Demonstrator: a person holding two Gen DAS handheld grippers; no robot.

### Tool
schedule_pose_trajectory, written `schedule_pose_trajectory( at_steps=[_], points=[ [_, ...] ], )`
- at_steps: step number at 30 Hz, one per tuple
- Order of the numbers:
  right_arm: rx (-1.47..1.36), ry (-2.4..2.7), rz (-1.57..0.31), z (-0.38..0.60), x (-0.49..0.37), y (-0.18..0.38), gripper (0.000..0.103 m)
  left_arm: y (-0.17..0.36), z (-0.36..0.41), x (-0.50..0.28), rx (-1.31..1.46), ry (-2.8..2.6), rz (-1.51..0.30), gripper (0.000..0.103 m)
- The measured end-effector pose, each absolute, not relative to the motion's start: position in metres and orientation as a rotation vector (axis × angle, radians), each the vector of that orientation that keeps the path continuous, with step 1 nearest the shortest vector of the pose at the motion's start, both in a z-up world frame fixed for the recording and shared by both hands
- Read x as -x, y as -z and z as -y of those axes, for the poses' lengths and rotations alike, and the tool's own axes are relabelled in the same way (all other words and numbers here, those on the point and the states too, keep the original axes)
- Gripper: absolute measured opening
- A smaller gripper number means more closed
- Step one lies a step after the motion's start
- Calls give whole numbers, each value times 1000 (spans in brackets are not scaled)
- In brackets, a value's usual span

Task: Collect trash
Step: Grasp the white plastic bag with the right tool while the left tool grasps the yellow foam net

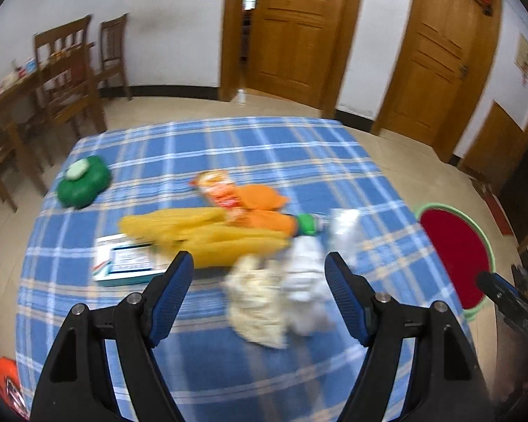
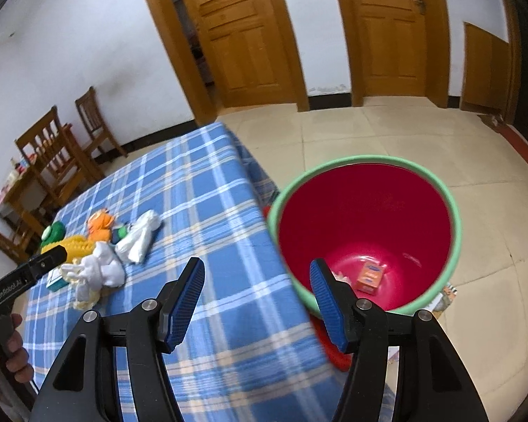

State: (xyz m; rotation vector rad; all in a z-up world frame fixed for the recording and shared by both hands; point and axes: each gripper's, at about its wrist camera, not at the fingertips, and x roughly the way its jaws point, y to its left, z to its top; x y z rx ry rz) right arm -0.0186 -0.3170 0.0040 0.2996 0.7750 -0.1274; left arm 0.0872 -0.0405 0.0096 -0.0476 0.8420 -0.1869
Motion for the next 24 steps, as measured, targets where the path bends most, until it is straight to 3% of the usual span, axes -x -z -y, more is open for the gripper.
schedule_pose_trajectory(
  at_steps=[12,24],
  points=[
    [-228,24,-832,266,-23,3,64,8,-36,-103,139,21,-869,77],
    [-221,-69,-896,221,-74,17,64,3,-53,-115,216,55,-859,77]
  ],
)
